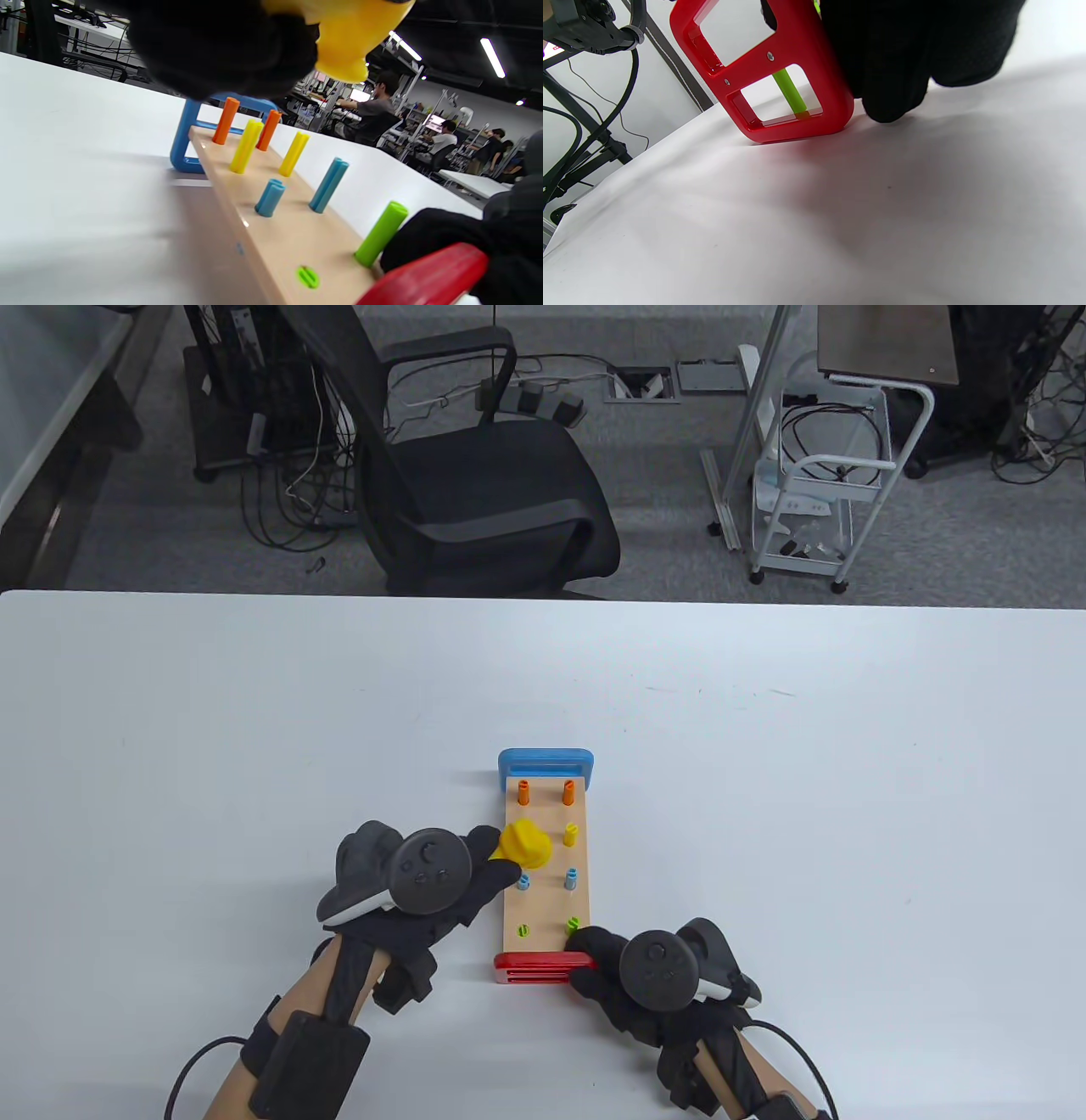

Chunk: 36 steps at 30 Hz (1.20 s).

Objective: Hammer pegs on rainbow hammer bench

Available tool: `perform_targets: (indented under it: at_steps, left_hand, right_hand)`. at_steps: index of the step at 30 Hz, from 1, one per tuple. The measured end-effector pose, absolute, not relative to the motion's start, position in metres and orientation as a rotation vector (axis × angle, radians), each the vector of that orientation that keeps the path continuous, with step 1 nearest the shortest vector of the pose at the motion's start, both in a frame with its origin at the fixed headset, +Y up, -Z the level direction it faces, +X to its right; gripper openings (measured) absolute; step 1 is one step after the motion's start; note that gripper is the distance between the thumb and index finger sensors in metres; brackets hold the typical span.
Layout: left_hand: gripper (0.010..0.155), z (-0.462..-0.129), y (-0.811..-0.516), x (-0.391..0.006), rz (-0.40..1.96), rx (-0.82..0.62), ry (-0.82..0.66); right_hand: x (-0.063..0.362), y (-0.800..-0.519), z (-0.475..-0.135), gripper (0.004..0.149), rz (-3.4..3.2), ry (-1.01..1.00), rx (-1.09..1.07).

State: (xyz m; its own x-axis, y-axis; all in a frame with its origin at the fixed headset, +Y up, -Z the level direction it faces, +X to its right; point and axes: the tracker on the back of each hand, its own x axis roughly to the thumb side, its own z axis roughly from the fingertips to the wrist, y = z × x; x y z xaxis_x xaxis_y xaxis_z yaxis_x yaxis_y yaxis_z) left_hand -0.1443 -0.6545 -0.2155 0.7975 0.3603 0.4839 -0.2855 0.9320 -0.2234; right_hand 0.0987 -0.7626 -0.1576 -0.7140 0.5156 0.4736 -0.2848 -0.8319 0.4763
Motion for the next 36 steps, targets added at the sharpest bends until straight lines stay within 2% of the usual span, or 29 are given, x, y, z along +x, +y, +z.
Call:
perform_targets:
  at_steps: [2, 3, 4, 5, 6, 9, 11, 14, 15, 17, 18, 19, 20, 21, 24, 26, 28, 30, 31, 32, 33, 34, 36]
  left_hand:
    - [0.067, -0.217, -0.67, -0.142, 0.312, -0.139, -0.55]
    - [0.067, -0.221, -0.687, -0.136, 0.191, -0.212, -0.522]
    - [0.066, -0.224, -0.703, -0.131, 0.02, -0.348, -0.511]
    - [0.066, -0.219, -0.694, -0.138, -0.047, -0.408, -0.535]
    - [0.067, -0.223, -0.69, -0.137, 0.148, -0.298, -0.533]
    - [0.067, -0.219, -0.663, -0.141, 0.22, -0.229, -0.525]
    - [0.067, -0.215, -0.648, -0.147, 0.38, -0.12, -0.549]
    - [0.067, -0.214, -0.657, -0.149, 0.438, -0.058, -0.542]
    - [0.067, -0.216, -0.667, -0.146, 0.376, -0.073, -0.534]
    - [0.067, -0.223, -0.701, -0.135, 0.035, -0.305, -0.518]
    - [0.066, -0.222, -0.697, -0.139, -0.07, -0.362, -0.506]
    - [0.067, -0.222, -0.695, -0.143, 0.17, -0.246, -0.528]
    - [0.067, -0.224, -0.69, -0.144, 0.203, -0.217, -0.496]
    - [0.067, -0.222, -0.676, -0.148, 0.222, -0.248, -0.51]
    - [0.067, -0.216, -0.649, -0.156, 0.368, -0.101, -0.524]
    - [0.068, -0.215, -0.649, -0.155, 0.429, -0.094, -0.547]
    - [0.068, -0.217, -0.667, -0.146, 0.351, -0.133, -0.564]
    - [0.067, -0.222, -0.699, -0.133, 0.038, -0.301, -0.531]
    - [0.066, -0.219, -0.699, -0.135, -0.093, -0.383, -0.529]
    - [0.067, -0.222, -0.697, -0.135, 0.092, -0.301, -0.561]
    - [0.067, -0.223, -0.689, -0.133, 0.148, -0.251, -0.542]
    - [0.067, -0.222, -0.678, -0.133, 0.14, -0.285, -0.556]
    - [0.067, -0.217, -0.66, -0.136, 0.213, -0.189, -0.555]
  right_hand:
    - [0.099, -0.763, -0.158, 0.061, 2.503, 0.521, 0.85]
    - [0.099, -0.763, -0.158, 0.061, 2.503, 0.521, 0.851]
    - [0.099, -0.763, -0.158, 0.061, 2.503, 0.521, 0.851]
    - [0.098, -0.763, -0.158, 0.061, 2.504, 0.521, 0.85]
    - [0.099, -0.763, -0.158, 0.061, 2.506, 0.522, 0.852]
    - [0.099, -0.763, -0.158, 0.061, 2.503, 0.521, 0.852]
    - [0.099, -0.763, -0.158, 0.061, 2.506, 0.521, 0.853]
    - [0.099, -0.763, -0.158, 0.061, 2.503, 0.521, 0.853]
    - [0.099, -0.763, -0.158, 0.061, 2.503, 0.522, 0.853]
    - [0.099, -0.763, -0.158, 0.061, 2.505, 0.52, 0.853]
    - [0.098, -0.763, -0.158, 0.061, 2.506, 0.522, 0.853]
    - [0.098, -0.763, -0.158, 0.061, 2.507, 0.522, 0.852]
    - [0.099, -0.763, -0.158, 0.061, 2.509, 0.521, 0.852]
    - [0.098, -0.763, -0.158, 0.061, 2.505, 0.519, 0.853]
    - [0.098, -0.763, -0.158, 0.061, 2.504, 0.522, 0.853]
    - [0.098, -0.763, -0.158, 0.061, 2.503, 0.52, 0.853]
    - [0.098, -0.763, -0.158, 0.061, 2.502, 0.522, 0.854]
    - [0.098, -0.763, -0.158, 0.061, 2.503, 0.521, 0.854]
    - [0.098, -0.763, -0.158, 0.061, 2.504, 0.52, 0.853]
    - [0.098, -0.763, -0.158, 0.061, 2.505, 0.52, 0.854]
    - [0.099, -0.763, -0.158, 0.061, 2.507, 0.522, 0.853]
    - [0.099, -0.763, -0.158, 0.061, 2.505, 0.523, 0.853]
    - [0.099, -0.763, -0.158, 0.061, 2.503, 0.522, 0.854]
